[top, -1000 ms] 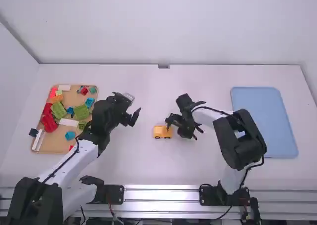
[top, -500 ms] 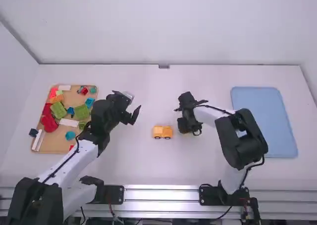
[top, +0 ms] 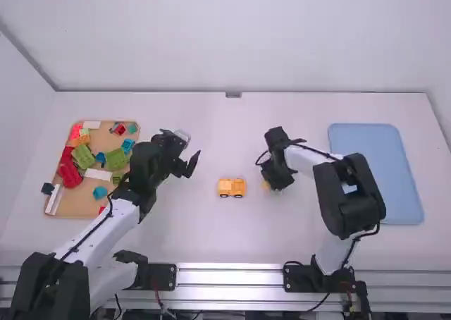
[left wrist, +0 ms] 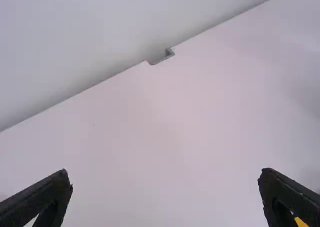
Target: Assemble lego blocks to make yellow taxi
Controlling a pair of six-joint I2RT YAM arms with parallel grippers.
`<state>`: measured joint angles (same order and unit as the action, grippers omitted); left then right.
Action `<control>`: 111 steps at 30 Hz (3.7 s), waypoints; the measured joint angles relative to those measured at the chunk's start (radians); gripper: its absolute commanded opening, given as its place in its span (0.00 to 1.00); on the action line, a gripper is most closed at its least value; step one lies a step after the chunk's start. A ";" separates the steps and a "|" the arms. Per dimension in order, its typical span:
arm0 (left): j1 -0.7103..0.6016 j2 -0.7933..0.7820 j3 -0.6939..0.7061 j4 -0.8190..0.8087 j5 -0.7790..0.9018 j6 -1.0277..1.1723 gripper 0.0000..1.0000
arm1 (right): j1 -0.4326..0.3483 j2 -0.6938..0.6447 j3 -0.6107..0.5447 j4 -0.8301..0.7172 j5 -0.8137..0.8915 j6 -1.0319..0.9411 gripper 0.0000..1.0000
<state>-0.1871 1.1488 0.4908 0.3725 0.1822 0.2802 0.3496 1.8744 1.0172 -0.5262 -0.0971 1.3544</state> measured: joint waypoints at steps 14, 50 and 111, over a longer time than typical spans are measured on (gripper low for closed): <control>0.000 0.000 0.000 0.000 0.000 0.000 0.99 | 0.026 0.000 0.000 -0.048 0.026 0.518 0.78; -0.001 0.000 0.000 0.003 0.000 0.080 0.99 | -0.181 -0.037 0.509 -0.281 0.035 -1.575 0.99; 0.000 0.388 0.127 -0.104 0.805 0.585 0.99 | -0.404 0.215 -0.152 0.288 -0.921 -2.965 0.28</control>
<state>-0.1871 1.5364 0.6178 0.2687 0.9874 0.8650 -0.0540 2.0895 0.8650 -0.2382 -1.0176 -1.6104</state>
